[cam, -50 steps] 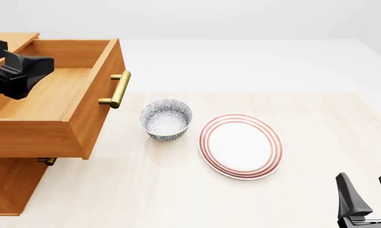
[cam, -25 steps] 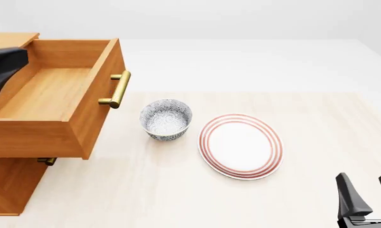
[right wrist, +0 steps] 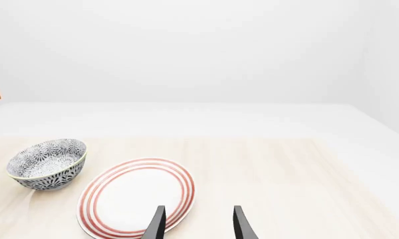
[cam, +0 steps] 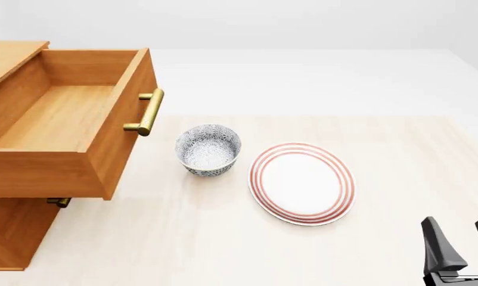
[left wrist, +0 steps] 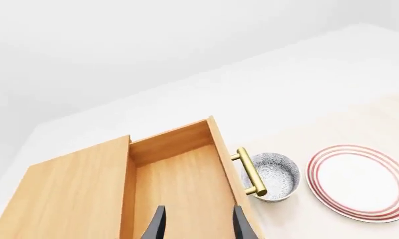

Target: Open the top drawer of the cabinet.

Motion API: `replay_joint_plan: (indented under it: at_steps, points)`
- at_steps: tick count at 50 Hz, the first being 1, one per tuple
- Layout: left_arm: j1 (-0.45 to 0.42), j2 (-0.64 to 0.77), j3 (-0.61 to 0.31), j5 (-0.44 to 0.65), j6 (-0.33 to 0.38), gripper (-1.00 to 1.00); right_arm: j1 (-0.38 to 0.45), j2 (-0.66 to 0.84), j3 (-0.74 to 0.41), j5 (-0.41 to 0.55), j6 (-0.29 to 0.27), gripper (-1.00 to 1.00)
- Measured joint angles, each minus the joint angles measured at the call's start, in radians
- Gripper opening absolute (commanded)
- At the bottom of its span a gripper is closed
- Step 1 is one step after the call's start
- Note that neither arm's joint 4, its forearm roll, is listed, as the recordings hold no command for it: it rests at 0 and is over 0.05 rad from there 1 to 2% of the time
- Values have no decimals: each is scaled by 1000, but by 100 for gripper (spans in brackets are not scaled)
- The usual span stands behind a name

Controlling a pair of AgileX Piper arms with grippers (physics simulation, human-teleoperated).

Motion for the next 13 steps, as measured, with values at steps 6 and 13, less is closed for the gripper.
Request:
replay_joint_plan:
  at_steps: [6, 13]
  points:
    - [6, -31, -1, 3, 7, 100, 0, 0, 0, 0, 0, 100]
    - [7, -60, -2, 8, 15, 100, 0, 0, 0, 0, 0, 100]
